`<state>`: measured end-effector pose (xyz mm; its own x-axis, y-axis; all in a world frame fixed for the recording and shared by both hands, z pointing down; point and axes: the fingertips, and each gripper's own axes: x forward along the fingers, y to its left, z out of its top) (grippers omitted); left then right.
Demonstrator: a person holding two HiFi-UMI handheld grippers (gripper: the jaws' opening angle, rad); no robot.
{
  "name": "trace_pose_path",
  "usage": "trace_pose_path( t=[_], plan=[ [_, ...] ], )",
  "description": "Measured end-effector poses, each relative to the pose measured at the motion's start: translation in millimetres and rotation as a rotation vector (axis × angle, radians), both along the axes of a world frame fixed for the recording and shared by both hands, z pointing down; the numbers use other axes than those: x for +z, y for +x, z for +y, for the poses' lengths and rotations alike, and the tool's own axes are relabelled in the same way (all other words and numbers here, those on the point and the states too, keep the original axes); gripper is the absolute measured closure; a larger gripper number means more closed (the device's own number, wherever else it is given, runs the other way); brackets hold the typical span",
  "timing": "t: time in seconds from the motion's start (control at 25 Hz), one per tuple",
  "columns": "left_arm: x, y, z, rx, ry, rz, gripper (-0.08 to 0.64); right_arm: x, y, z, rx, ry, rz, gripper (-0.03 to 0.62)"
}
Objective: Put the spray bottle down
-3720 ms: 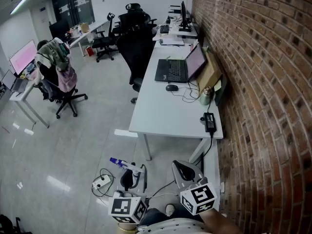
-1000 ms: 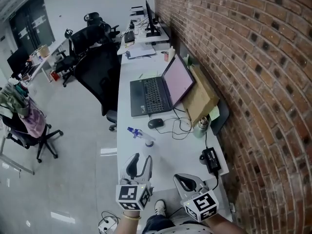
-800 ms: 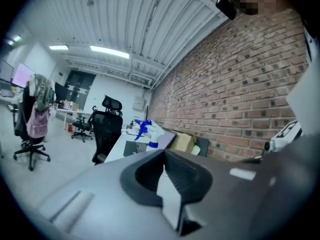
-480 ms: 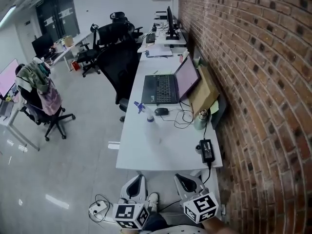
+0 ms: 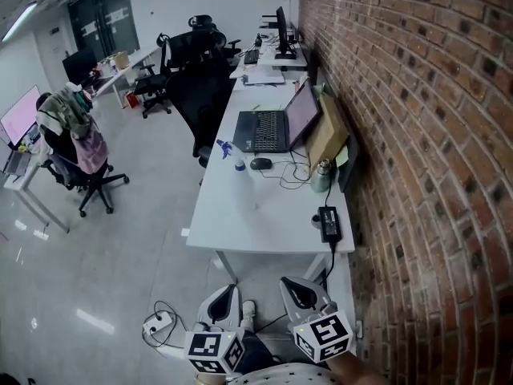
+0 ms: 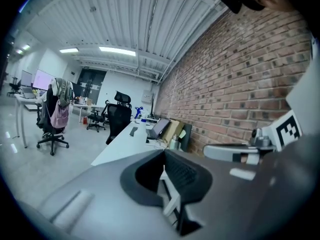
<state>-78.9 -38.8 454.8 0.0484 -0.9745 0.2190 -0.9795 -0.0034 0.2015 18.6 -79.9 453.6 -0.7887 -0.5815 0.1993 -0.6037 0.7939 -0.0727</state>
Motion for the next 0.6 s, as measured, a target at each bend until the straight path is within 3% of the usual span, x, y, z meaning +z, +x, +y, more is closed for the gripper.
trace_pose_path(
  t=[0.6],
  plan=[
    [-10,15,47,-0.025,0.036,-0.028,0.552,-3,16,48,-0.012,0.034,-0.005,0.594]
  ],
)
